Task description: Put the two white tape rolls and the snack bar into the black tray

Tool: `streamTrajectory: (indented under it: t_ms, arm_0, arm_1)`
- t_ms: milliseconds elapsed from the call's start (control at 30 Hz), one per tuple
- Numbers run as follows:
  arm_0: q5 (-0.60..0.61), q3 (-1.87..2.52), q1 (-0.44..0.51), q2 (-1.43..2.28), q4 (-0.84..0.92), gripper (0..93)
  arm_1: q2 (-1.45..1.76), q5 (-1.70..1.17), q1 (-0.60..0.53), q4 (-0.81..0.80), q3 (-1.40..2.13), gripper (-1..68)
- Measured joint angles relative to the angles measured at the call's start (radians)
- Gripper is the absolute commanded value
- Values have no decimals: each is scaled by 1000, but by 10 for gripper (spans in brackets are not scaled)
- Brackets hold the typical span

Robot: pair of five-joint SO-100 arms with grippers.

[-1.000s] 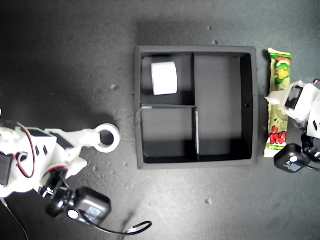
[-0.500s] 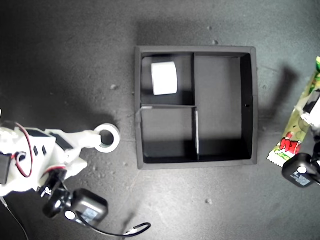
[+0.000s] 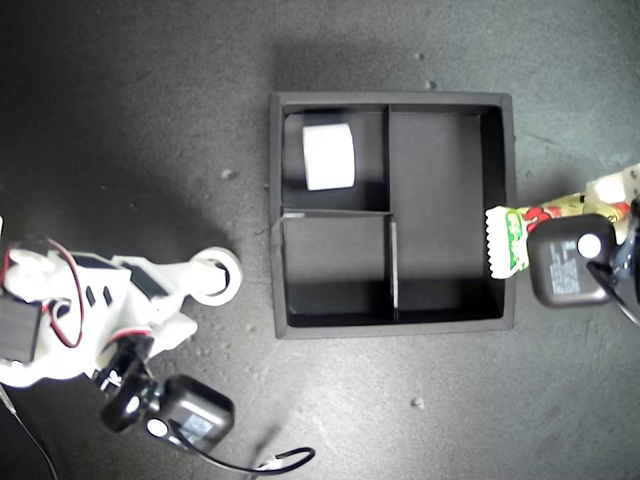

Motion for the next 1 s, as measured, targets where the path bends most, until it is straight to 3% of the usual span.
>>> streamTrajectory:
  t_ms: [400,500,600,867,1000]
  arm_0:
    - [-9,0,2,-89,-40,144]
    - [-23,5,2,-115,-57,78]
    - [-34,15,-2,-126,-61,1]
    - [6,26,-87,-46,38,1]
    - [78,-26,-143,35,137,1]
  arm_1:
    - [0,-71,15,-18,-21,-4]
    - [0,-173,25,-69,-84,-4]
    - [-20,-351,26,-161,-127,-4]
    - [-55,-968,-21,-265,-77,-2]
    - [-60,-1224,-17,-403,40,-2]
